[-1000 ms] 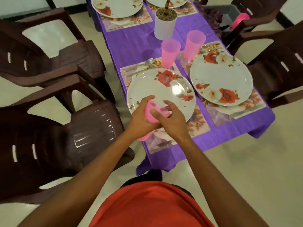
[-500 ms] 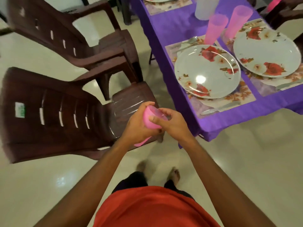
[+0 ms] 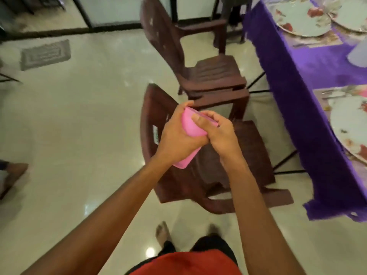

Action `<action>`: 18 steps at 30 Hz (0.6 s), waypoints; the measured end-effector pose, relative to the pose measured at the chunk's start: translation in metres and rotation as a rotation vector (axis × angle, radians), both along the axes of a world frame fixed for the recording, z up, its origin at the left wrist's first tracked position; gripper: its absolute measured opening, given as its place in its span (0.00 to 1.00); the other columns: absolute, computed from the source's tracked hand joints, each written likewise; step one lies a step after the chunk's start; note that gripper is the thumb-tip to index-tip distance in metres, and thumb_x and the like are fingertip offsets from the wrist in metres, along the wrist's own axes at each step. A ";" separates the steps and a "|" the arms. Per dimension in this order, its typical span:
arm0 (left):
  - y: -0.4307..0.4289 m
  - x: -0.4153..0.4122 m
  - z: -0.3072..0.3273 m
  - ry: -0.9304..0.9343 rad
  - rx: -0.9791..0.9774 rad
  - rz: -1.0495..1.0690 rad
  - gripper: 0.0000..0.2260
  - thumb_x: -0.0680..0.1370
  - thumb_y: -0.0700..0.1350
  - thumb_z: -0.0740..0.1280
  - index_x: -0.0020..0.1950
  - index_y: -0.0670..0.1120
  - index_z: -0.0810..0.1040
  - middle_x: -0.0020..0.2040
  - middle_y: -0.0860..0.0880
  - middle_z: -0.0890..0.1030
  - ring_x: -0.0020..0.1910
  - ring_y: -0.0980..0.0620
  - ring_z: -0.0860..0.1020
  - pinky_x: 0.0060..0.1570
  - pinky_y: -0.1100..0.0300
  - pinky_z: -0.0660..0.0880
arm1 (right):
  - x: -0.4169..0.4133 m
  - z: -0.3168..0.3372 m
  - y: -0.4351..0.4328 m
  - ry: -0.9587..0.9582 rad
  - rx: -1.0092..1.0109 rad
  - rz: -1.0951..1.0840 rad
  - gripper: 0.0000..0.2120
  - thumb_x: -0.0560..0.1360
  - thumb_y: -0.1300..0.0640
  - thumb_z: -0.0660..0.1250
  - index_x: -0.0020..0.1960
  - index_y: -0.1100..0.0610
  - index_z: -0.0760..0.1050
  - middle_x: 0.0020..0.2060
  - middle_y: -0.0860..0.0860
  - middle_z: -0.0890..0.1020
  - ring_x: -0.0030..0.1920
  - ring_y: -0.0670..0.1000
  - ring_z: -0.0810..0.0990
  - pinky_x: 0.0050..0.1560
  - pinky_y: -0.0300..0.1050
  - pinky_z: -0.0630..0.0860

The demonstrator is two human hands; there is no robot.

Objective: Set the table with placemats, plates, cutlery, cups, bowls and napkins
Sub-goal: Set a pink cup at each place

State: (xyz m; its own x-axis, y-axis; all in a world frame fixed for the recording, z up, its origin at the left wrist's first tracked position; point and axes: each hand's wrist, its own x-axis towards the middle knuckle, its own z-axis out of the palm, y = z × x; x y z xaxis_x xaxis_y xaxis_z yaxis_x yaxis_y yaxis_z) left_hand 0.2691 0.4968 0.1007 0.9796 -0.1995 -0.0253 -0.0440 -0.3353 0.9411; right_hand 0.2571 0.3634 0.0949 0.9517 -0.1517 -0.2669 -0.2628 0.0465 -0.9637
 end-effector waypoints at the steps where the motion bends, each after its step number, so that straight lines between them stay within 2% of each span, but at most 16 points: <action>1: 0.017 0.015 0.003 -0.005 0.017 0.016 0.38 0.63 0.49 0.80 0.70 0.57 0.68 0.54 0.60 0.79 0.50 0.62 0.80 0.47 0.60 0.81 | 0.016 0.002 0.019 -0.004 0.024 -0.002 0.31 0.60 0.36 0.77 0.56 0.54 0.82 0.49 0.51 0.86 0.50 0.50 0.85 0.48 0.46 0.82; 3: 0.046 0.047 0.004 0.000 0.045 0.024 0.38 0.64 0.48 0.81 0.70 0.57 0.67 0.55 0.59 0.78 0.50 0.60 0.81 0.46 0.58 0.82 | 0.045 0.005 0.049 -0.007 0.049 -0.008 0.32 0.60 0.37 0.77 0.57 0.55 0.81 0.49 0.51 0.86 0.49 0.49 0.85 0.45 0.43 0.80; 6: 0.075 0.099 0.000 -0.020 0.077 -0.006 0.38 0.64 0.50 0.80 0.70 0.57 0.67 0.57 0.56 0.78 0.51 0.56 0.81 0.47 0.53 0.83 | 0.093 -0.001 0.078 -0.014 0.083 -0.024 0.19 0.68 0.45 0.79 0.54 0.54 0.81 0.47 0.50 0.86 0.45 0.46 0.85 0.44 0.43 0.79; 7: 0.081 0.119 -0.002 -0.029 0.092 -0.024 0.38 0.64 0.50 0.80 0.70 0.57 0.67 0.57 0.55 0.78 0.51 0.55 0.81 0.47 0.53 0.83 | 0.110 -0.003 0.084 -0.017 0.098 -0.039 0.19 0.69 0.45 0.78 0.54 0.55 0.81 0.47 0.51 0.86 0.45 0.46 0.85 0.44 0.43 0.79; 9: 0.087 0.163 -0.008 -0.058 0.119 -0.073 0.38 0.65 0.49 0.80 0.70 0.56 0.67 0.56 0.56 0.78 0.51 0.55 0.81 0.47 0.53 0.83 | 0.147 -0.013 0.090 -0.037 0.112 -0.087 0.26 0.66 0.41 0.79 0.56 0.56 0.81 0.49 0.52 0.86 0.48 0.48 0.85 0.45 0.43 0.80; 12: 0.085 0.232 -0.017 -0.074 0.150 -0.162 0.38 0.66 0.50 0.80 0.71 0.56 0.66 0.56 0.60 0.76 0.50 0.58 0.80 0.46 0.59 0.83 | 0.206 -0.026 0.091 -0.063 0.123 -0.171 0.33 0.63 0.37 0.76 0.59 0.58 0.80 0.51 0.53 0.85 0.49 0.50 0.85 0.41 0.41 0.80; 15: 0.079 0.305 -0.025 -0.046 0.191 -0.255 0.39 0.65 0.51 0.81 0.71 0.57 0.66 0.55 0.63 0.75 0.50 0.63 0.78 0.45 0.65 0.80 | 0.265 -0.034 0.093 -0.049 0.120 -0.276 0.30 0.65 0.36 0.75 0.58 0.56 0.81 0.52 0.53 0.85 0.50 0.52 0.85 0.44 0.45 0.82; 18: 0.074 0.375 -0.015 -0.023 0.223 -0.378 0.38 0.66 0.52 0.80 0.71 0.56 0.65 0.54 0.64 0.74 0.49 0.62 0.78 0.39 0.73 0.76 | 0.322 -0.028 0.095 -0.034 0.119 -0.375 0.26 0.69 0.39 0.74 0.57 0.57 0.81 0.51 0.53 0.84 0.50 0.52 0.85 0.45 0.45 0.83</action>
State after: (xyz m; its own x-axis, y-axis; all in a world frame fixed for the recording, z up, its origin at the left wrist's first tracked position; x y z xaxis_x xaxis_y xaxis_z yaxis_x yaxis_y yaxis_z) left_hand 0.6444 0.5712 0.0860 0.8397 -0.5360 -0.0872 -0.2226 -0.4862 0.8450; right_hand 0.5786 0.4581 0.0666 0.8446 -0.4609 -0.2724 -0.1739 0.2449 -0.9538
